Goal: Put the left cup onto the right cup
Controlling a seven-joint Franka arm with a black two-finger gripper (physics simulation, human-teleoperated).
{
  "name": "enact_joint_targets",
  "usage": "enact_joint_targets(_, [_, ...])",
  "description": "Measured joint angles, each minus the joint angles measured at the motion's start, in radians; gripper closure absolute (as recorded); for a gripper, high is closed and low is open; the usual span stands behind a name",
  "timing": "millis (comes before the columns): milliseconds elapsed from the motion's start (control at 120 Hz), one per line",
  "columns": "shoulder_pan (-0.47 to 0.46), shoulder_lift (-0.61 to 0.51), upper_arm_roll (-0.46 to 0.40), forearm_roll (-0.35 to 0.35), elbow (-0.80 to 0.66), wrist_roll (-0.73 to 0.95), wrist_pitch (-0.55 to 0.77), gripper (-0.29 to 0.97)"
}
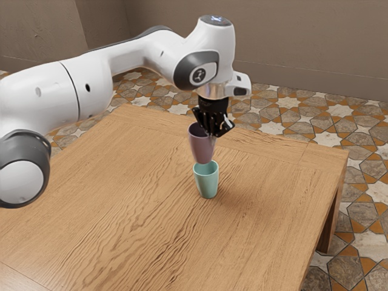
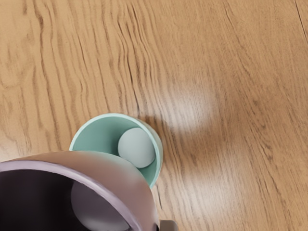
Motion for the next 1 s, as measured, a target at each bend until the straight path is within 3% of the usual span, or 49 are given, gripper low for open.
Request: enact_joint_targets(1000, [0.046, 0.082, -0.055, 0.048, 0.052, 0.002, 0.011, 0.78])
